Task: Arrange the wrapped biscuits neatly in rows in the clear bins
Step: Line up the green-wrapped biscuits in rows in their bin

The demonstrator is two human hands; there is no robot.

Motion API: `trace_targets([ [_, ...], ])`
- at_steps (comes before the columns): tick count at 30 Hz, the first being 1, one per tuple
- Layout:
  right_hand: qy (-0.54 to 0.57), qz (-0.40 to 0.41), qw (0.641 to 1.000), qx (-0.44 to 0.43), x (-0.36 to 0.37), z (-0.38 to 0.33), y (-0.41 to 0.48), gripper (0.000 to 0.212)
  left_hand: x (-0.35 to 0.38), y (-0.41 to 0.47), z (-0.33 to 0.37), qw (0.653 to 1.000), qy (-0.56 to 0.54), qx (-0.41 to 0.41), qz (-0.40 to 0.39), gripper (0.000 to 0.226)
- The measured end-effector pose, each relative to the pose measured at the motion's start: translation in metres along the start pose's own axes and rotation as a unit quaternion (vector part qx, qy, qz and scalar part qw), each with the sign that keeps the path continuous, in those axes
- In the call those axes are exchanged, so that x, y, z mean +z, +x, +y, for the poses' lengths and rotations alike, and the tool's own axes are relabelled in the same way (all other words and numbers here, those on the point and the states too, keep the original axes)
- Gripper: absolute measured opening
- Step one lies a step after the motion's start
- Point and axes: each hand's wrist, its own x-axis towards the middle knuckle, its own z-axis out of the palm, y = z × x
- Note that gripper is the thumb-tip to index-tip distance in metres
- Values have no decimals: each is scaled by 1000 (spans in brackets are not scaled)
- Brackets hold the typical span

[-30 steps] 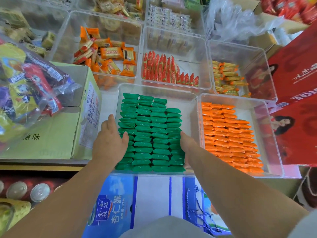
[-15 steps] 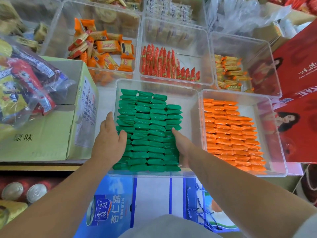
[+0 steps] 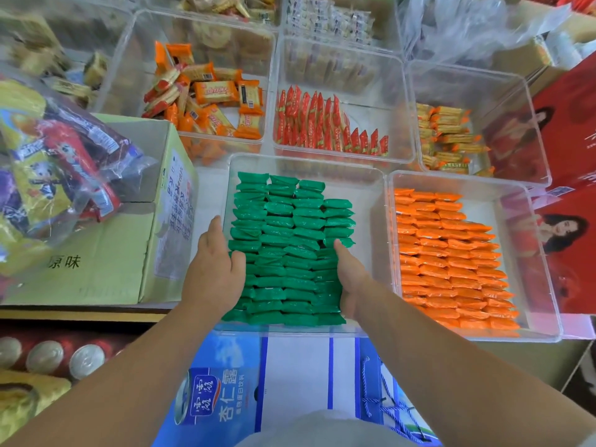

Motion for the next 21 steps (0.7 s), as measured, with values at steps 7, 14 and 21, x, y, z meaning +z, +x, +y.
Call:
trace_targets([
  [7, -101, 125, 977, -142, -22, -22, -1, 77, 3, 0, 0, 1000, 5, -9, -1, 67],
  [14, -30, 66, 988, -138, -17, -92, 21, 59, -2, 34, 13, 997, -42, -52, 26, 50],
  [21, -34, 27, 994, -97, -10, -107, 54, 56, 4, 51, 23, 998, -33, -48, 32, 47],
])
